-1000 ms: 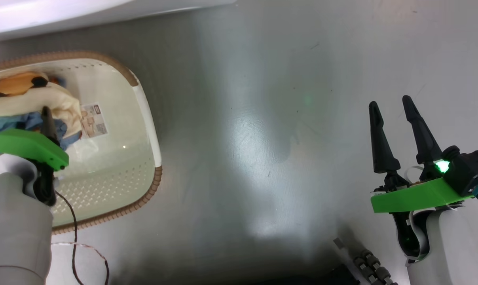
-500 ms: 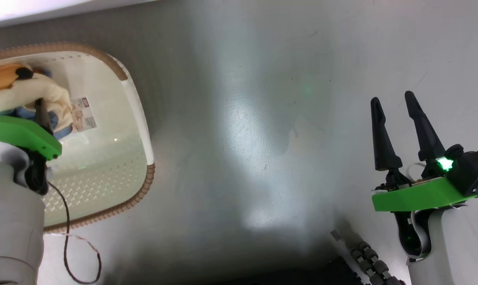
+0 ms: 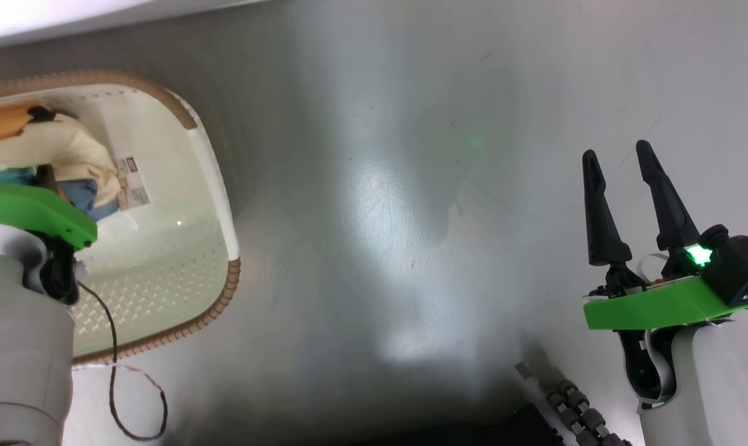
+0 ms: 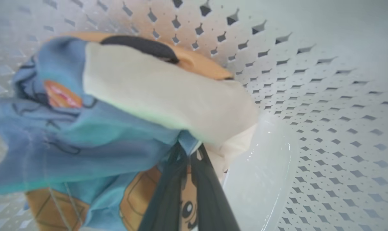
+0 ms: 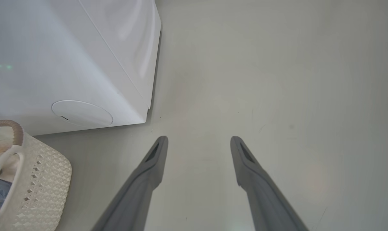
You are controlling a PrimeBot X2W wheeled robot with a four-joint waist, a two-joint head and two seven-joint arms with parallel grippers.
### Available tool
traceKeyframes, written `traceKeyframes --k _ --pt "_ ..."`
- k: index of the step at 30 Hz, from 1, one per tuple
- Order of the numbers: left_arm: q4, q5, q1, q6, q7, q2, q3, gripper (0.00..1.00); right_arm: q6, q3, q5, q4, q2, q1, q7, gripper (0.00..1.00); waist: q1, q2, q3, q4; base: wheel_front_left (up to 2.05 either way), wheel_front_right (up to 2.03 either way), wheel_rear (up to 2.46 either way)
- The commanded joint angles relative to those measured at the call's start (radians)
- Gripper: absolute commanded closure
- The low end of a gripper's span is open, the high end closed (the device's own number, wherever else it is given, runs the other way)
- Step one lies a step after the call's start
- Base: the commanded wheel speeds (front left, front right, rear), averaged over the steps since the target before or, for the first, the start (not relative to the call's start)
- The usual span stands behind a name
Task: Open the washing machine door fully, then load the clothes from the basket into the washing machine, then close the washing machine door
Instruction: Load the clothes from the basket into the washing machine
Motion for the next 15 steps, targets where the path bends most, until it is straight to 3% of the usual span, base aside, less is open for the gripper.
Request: traceKeyframes --k 1,15 --pt "-0.002 -0.006 0.058 -0.009 -0.013 0.045 0.017 1.0 0.002 0.017 -0.001 -0.015 0.001 0.019 -0.005 0.0 0.0 0.0 -0.013 0.001 0.0 0.0 0.0" --pt "-0.032 -0.038 0.207 -0.026 -0.131 0.019 -0.021 1.0 0.002 0.028 0.008 0.029 0.001 -0.008 -0.005 0.0 0.0 0.0 -0.183 0.022 0.0 0.0 0.0"
